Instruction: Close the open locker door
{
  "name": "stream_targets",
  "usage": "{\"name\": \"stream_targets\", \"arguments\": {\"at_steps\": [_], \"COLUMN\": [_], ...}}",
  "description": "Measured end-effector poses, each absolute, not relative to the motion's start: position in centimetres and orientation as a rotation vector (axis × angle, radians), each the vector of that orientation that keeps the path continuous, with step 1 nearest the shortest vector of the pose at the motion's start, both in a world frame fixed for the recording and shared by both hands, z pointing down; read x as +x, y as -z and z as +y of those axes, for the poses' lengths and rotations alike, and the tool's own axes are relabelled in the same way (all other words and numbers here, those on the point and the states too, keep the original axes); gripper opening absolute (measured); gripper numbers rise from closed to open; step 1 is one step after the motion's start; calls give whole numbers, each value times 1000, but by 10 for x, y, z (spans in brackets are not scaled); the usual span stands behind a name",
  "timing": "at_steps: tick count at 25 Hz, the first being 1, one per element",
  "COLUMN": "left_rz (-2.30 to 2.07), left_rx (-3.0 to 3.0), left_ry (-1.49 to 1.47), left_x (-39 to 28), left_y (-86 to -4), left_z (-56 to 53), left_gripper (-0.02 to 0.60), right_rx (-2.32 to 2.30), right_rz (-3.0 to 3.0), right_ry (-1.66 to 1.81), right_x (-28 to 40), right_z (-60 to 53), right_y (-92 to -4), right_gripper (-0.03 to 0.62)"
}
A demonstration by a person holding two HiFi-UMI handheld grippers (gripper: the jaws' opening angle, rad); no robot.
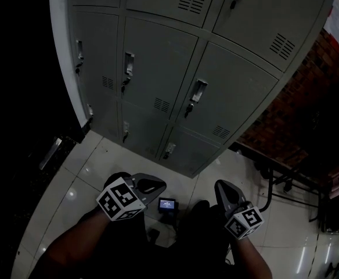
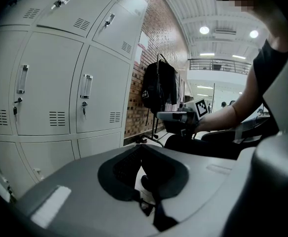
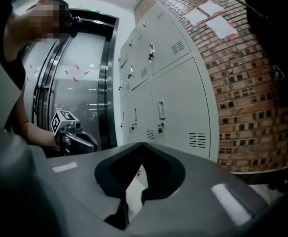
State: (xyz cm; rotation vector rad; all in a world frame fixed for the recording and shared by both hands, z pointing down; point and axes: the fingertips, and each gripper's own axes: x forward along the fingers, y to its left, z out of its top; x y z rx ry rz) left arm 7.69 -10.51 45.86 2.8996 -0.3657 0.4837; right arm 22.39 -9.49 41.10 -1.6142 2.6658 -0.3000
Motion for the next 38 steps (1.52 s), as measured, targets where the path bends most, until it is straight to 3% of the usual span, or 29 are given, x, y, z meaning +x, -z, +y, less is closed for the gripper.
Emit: {"name": "stream_targets", "arguments": {"at_steps": [12, 38], "left_rz": [-371, -374], "left_rx": [2894, 2905], "left_ry": [-476, -509], "left_x": [76, 77], "left_y": [-457, -458], "left_z": [-105, -103], "left_gripper": [12, 12], "right_rx": [-1453, -1403], "right_rz": [2905, 2872], "right_ry": [179, 263], "right_x": [193, 189], "right_z": [-62, -68], "right_y": [-422, -419], "right_gripper": [3, 2]}}
